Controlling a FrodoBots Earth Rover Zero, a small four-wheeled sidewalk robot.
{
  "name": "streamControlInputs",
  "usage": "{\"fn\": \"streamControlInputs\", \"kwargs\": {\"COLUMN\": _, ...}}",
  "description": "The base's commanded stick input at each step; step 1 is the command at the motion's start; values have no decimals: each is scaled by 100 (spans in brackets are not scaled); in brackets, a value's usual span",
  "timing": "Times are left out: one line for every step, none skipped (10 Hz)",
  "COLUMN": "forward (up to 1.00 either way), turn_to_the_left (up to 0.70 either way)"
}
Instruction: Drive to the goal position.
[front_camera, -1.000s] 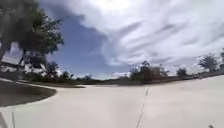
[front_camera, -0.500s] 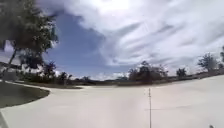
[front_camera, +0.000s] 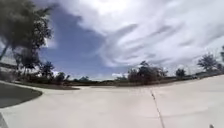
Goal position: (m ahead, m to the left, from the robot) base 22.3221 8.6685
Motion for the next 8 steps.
{"fn": "streamControlInputs", "kwargs": {"forward": 85, "turn_to_the_left": 0}}
{"fn": "streamControlInputs", "kwargs": {"forward": 85, "turn_to_the_left": 0}}
{"fn": "streamControlInputs", "kwargs": {"forward": 85, "turn_to_the_left": 0}}
{"fn": "streamControlInputs", "kwargs": {"forward": 85, "turn_to_the_left": 0}}
{"fn": "streamControlInputs", "kwargs": {"forward": 85, "turn_to_the_left": 0}}
{"fn": "streamControlInputs", "kwargs": {"forward": 85, "turn_to_the_left": 0}}
{"fn": "streamControlInputs", "kwargs": {"forward": 85, "turn_to_the_left": 34}}
{"fn": "streamControlInputs", "kwargs": {"forward": 85, "turn_to_the_left": 34}}
